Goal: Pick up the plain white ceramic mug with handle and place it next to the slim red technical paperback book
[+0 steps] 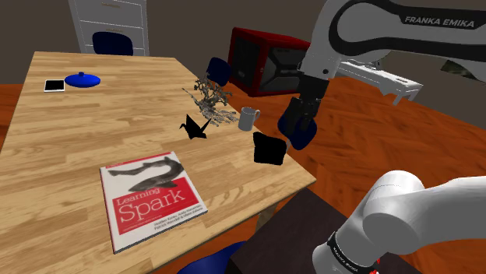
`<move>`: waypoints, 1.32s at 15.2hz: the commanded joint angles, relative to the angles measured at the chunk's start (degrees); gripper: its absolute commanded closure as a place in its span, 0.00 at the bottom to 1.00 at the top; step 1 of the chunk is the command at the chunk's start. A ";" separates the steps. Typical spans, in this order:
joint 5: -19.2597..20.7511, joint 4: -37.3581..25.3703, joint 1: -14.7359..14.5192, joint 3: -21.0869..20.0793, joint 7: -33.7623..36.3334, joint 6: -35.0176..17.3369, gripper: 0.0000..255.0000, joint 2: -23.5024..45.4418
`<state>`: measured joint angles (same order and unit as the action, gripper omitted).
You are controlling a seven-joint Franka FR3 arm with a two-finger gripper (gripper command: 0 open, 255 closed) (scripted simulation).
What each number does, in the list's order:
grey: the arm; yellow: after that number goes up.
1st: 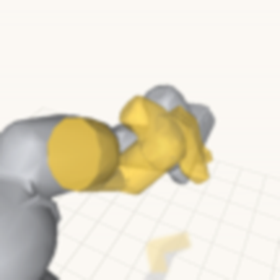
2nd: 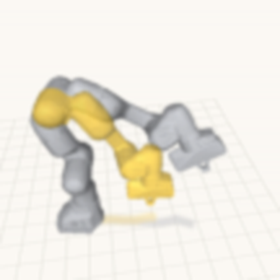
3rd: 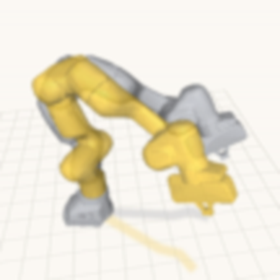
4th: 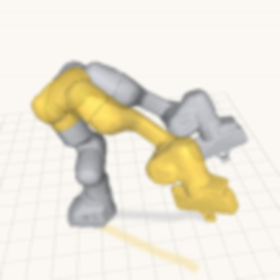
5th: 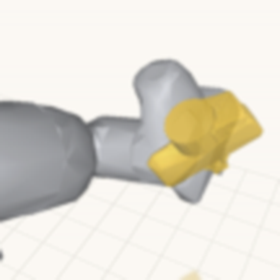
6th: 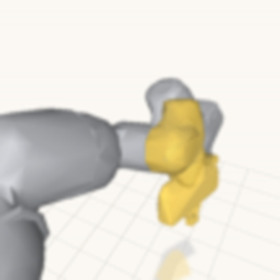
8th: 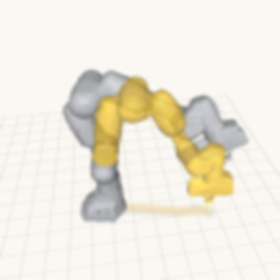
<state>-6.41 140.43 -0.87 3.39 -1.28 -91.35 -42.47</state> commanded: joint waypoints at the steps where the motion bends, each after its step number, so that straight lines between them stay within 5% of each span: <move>1: 0.00 0.00 0.00 0.00 0.00 0.00 0.00 0.00; 11: 4.24 -10.54 1.02 3.78 -6.93 -10.22 0.00 22.08; 20: 5.50 -25.98 2.07 6.12 -12.15 -14.24 0.00 42.28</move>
<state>-1.01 116.23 1.01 9.26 -12.80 -105.15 -2.49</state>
